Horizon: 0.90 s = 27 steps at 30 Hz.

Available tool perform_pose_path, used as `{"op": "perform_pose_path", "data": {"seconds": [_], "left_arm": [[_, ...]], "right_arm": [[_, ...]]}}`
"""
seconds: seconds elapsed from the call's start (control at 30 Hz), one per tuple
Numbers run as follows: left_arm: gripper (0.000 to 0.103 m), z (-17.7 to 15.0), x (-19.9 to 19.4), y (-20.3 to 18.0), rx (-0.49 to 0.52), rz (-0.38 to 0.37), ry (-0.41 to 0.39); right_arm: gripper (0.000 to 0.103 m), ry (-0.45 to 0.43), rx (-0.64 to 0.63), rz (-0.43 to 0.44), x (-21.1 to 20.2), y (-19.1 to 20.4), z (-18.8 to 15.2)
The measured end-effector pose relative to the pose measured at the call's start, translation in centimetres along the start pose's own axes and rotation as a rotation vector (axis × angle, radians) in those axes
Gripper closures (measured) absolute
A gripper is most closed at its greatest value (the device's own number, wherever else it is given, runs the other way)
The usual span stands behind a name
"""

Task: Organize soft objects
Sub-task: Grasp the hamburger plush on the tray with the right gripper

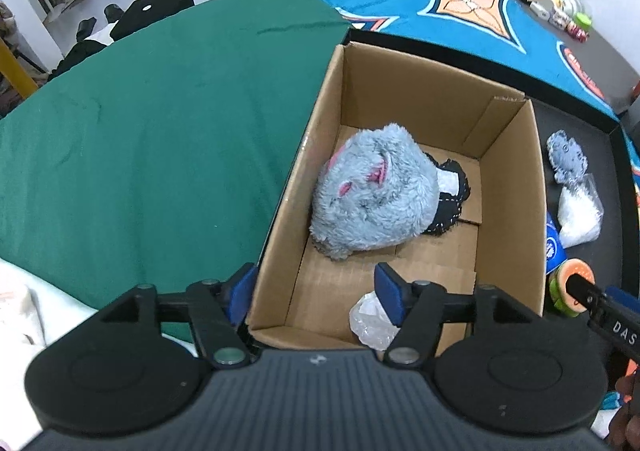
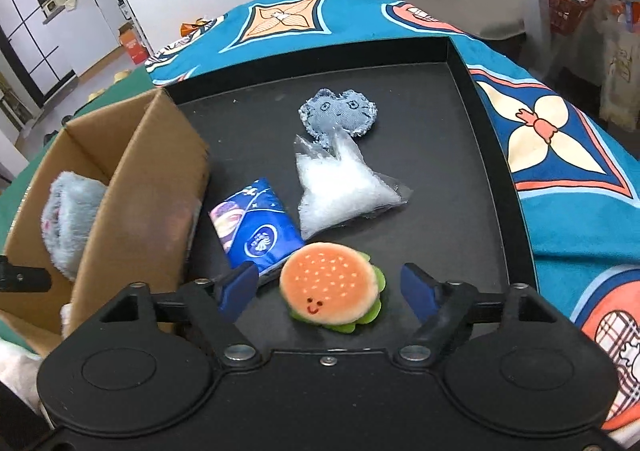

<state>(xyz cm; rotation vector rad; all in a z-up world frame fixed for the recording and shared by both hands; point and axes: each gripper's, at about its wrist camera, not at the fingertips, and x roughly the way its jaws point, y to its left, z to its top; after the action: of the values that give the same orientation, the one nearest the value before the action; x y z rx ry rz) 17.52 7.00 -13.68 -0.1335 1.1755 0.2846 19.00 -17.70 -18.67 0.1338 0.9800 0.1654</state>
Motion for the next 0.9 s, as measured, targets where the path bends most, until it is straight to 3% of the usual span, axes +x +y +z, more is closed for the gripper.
{"op": "perform_pose_path", "data": {"seconds": [0.2,0.23,0.33,0.43,0.9], "left_arm": [[0.035,0.1,0.3,-1.1,0.034,0.054,0.019],[0.035,0.1,0.4,-1.2,0.037,0.059,0.021],[0.034,0.2,0.5,-1.7,0.045,0.079,0.027],[0.033,0.3,0.6,-2.1,0.054,0.095,0.034],[0.033,0.1,-0.1,-1.5,0.029,0.06,0.015]], "right_arm": [[0.022,0.028,-0.023,0.012,1.5,-0.3,-0.4],[0.024,0.026,-0.025,0.015,1.6,-0.4,-0.5],[0.047,0.047,-0.003,0.025,2.0,-1.0,-0.8],[0.051,0.04,-0.014,0.028,1.7,-1.3,-0.8],[0.052,0.007,-0.007,0.025,-0.7,-0.8,0.1]]}}
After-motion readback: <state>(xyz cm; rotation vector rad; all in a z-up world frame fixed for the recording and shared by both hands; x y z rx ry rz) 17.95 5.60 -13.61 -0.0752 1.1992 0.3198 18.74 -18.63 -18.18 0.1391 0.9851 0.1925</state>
